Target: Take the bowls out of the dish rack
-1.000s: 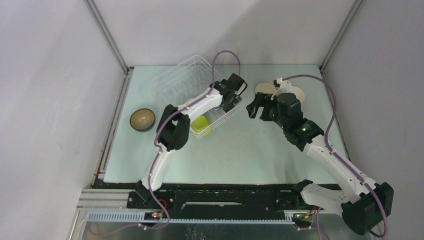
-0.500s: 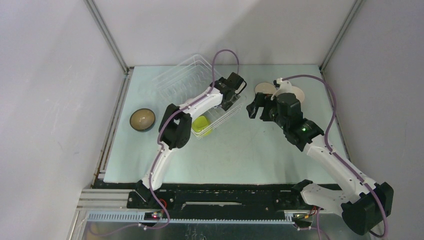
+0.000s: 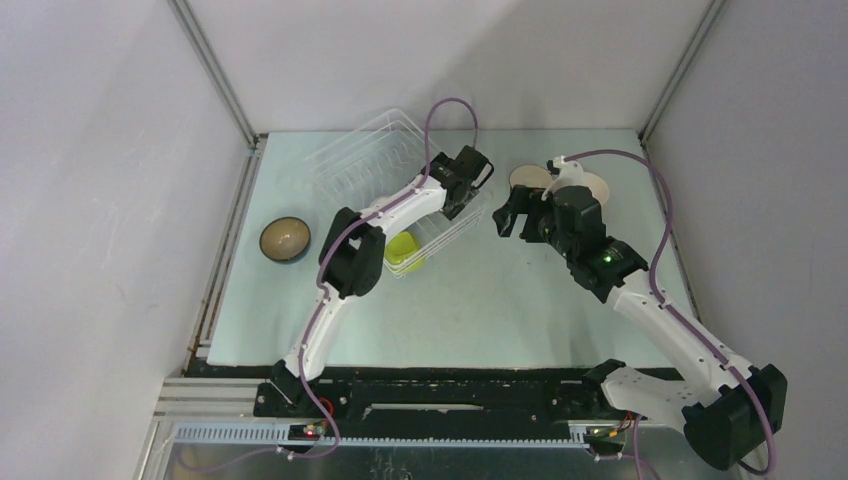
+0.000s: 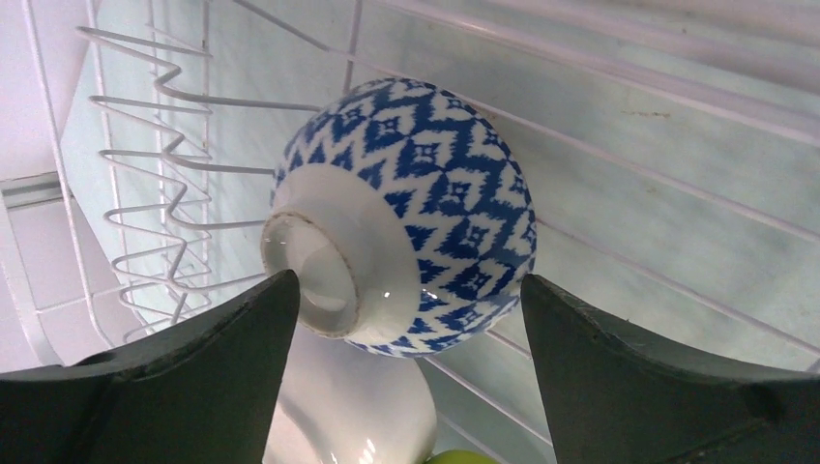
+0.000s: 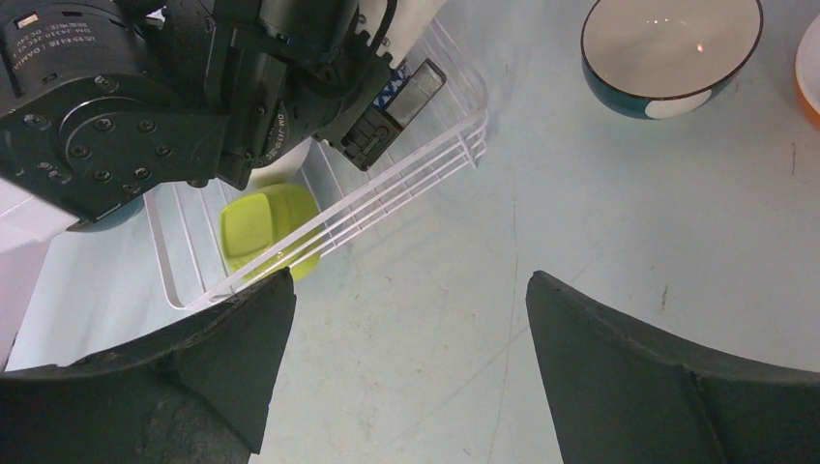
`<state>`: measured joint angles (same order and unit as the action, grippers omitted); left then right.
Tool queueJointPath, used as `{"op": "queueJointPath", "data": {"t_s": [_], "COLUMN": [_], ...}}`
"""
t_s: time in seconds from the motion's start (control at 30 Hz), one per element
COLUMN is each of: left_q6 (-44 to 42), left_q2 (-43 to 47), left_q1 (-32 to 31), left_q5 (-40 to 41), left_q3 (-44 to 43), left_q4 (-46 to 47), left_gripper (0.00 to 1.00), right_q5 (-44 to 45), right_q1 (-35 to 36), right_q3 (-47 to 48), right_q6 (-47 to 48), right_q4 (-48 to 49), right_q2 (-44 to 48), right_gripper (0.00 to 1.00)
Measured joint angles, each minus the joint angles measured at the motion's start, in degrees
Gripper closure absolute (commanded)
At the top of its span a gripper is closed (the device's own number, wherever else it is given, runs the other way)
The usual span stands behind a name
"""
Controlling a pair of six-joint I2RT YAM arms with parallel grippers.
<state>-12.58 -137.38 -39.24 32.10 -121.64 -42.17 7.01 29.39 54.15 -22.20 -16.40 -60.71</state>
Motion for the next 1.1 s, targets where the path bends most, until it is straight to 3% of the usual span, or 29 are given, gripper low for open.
{"op": "queueJointPath", "data": {"t_s": [0.4, 0.7, 0.87, 1.1], "left_q6": [3.76, 5.05, 4.35, 2.54], "left_q2": [-0.28, -1.07, -1.07, -1.31], "left_q1": [-0.44, -1.49, -1.79, -2.05], "left_q5": [1.53, 4.39, 3.91, 4.83], "left_q3": [0.02, 0.46, 0.90, 0.90], "left_q4": [3.58, 4.48, 4.44, 4.20], "left_gripper": [0.12, 0.06, 0.11, 0.03], "right_q5": [-0.07, -0.24, -0.50, -0.68], "right_q1": [0.00, 0.00, 0.00, 0.00], "right_q3": [0.00, 0.00, 0.00, 0.00], "right_q6": [0.00, 0.00, -0.02, -0.02], "right_q4": [0.04, 0.13, 0.57, 1.01], "right_q2": [0.00, 0.00, 0.00, 0.00], "right_gripper": [0.03, 0.03, 0.03, 0.03]}}
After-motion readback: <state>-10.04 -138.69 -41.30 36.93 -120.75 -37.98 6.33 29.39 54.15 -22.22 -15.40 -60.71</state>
